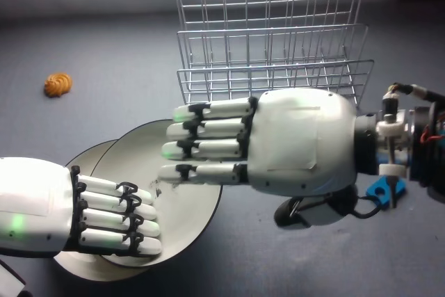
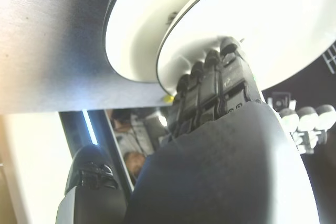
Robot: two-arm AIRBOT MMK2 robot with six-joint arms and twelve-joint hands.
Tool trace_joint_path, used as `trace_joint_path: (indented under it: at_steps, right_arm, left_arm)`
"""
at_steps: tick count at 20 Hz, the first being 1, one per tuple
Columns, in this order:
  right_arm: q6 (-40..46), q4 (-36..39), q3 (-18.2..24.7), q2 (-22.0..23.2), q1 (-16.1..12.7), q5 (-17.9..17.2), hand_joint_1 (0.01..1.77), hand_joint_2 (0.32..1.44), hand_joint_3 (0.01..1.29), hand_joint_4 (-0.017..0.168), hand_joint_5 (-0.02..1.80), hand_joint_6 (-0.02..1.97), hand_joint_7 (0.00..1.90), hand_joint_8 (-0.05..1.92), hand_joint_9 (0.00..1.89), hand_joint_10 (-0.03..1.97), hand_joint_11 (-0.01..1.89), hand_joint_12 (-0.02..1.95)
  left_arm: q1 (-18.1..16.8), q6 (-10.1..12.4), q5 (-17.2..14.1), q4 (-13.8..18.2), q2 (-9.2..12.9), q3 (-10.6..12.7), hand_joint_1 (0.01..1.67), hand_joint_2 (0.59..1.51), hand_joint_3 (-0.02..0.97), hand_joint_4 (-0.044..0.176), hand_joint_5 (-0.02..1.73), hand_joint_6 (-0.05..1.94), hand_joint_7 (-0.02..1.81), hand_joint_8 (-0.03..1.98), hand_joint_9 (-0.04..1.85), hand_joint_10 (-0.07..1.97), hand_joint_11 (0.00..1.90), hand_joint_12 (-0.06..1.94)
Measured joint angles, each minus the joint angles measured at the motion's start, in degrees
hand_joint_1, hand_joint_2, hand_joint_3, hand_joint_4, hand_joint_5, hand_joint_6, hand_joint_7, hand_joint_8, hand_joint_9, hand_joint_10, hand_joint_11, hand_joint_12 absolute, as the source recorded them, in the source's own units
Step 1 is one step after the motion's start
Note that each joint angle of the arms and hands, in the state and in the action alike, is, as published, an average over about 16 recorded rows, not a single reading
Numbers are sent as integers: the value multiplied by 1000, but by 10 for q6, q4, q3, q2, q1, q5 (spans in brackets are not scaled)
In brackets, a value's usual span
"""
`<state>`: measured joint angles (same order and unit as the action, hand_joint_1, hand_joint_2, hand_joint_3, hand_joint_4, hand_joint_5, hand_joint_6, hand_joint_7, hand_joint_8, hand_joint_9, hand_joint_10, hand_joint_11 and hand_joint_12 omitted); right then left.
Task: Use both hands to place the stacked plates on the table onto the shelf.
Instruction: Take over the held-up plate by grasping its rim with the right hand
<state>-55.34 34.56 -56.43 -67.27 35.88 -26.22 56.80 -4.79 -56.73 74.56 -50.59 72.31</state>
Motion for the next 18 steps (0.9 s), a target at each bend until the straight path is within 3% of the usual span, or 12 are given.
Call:
trace_joint_path:
  at_steps: [13,18]
  right_arm:
    - [-30,-13,-81,-108,-18,30,995,919,14,6,19,22,12,11,13,1,14,1]
    - [-37,-15,-115,-139,-19,37,1016,949,15,6,33,22,20,12,22,1,15,115]
  left_arm:
    - [5,-1,6,-27,0,-15,15,1090,21,-6,4,-11,19,-13,6,1,15,6]
    - [6,-1,7,-28,0,-16,15,1090,21,-6,4,-11,18,-12,6,-2,15,3]
